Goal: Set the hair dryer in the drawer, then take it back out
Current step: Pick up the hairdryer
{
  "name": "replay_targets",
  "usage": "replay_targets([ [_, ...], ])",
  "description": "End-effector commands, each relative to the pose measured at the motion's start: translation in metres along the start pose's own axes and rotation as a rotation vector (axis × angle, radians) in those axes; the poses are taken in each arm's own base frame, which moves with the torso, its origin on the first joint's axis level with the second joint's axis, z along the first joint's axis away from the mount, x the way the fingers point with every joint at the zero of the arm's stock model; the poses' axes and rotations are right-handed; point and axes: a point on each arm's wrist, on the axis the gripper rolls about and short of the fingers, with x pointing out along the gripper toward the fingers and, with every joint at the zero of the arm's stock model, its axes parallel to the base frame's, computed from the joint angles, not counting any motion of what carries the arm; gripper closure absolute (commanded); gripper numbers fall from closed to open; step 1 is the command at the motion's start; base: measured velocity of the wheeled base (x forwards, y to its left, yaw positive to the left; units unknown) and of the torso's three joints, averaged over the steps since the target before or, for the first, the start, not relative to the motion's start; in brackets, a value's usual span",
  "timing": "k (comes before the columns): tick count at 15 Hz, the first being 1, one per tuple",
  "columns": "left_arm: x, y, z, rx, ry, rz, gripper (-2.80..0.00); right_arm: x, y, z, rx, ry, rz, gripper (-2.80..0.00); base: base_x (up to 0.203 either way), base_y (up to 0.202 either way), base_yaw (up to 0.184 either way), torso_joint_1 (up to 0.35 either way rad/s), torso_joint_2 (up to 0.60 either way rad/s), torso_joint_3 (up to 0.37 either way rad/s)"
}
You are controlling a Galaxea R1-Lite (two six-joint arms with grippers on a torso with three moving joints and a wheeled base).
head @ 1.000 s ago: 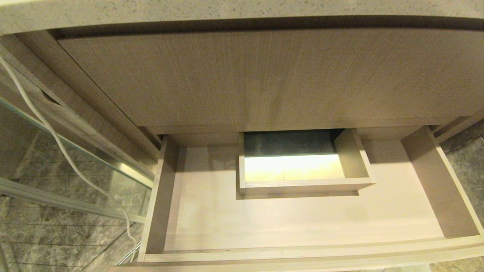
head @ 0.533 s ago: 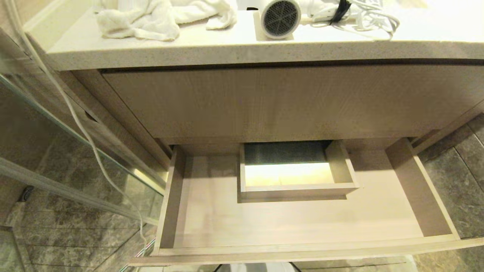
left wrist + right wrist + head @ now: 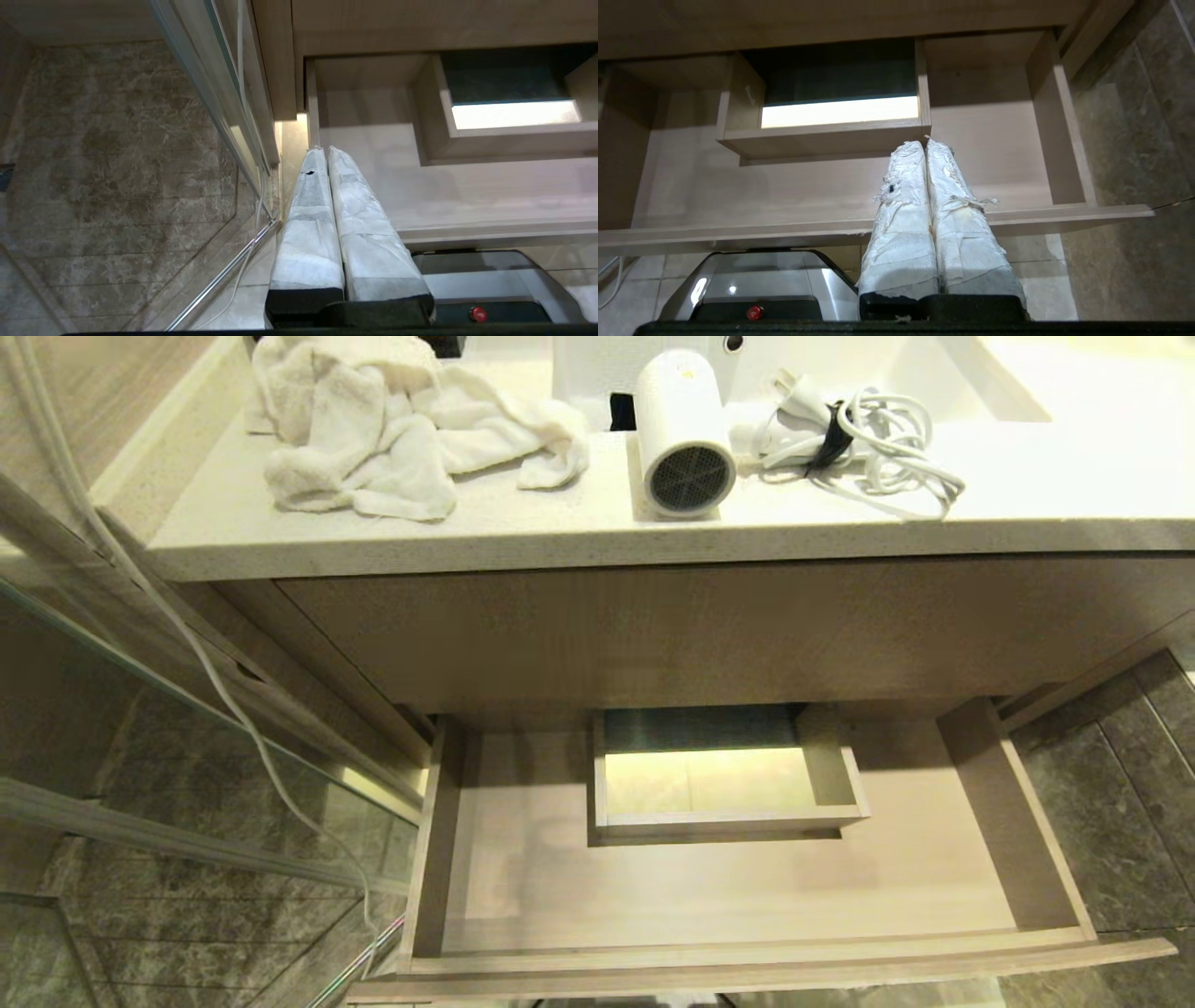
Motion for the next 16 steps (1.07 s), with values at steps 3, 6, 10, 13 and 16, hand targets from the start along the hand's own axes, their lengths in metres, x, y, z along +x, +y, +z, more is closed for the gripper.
replay_targets([
  [3, 0.0001, 0.0, -0.0005, 0.0, 0.002, 0.0, 0.0, 0.0002, 0.0, -0.0004, 0.003, 0.002, -0.002, 0.0, 0.0, 0.0, 0.0, 0.303, -0.55, -0.264],
  [6, 0.0, 0.0, -0.0001, 0.0, 0.001, 0.0, 0.0, 0.0002, 0.0, -0.0004, 0.008, 0.002, -0.002, 0.0, 0.0, 0.0, 0.0, 0.309, -0.58, -0.269],
  [10, 0.0, 0.0, -0.0002, 0.0, 0.001, 0.0, 0.0, 0.0001, 0.0, -0.0004, 0.008, 0.001, -0.002, 0.0, 0.0, 0.0, 0.0, 0.286, -0.55, -0.256],
  [13, 0.0001, 0.0, -0.0004, 0.0, 0.002, 0.0, 0.0, 0.0002, 0.0, -0.0002, 0.008, 0.001, -0.002, 0.0, 0.0, 0.0, 0.0, 0.202, -0.38, -0.184],
  [16, 0.0, 0.0, -0.0002, 0.0, 0.001, 0.0, 0.0, 0.0002, 0.0, -0.0004, 0.008, 0.002, -0.002, 0.0, 0.0, 0.0, 0.0, 0.191, -0.35, -0.168],
])
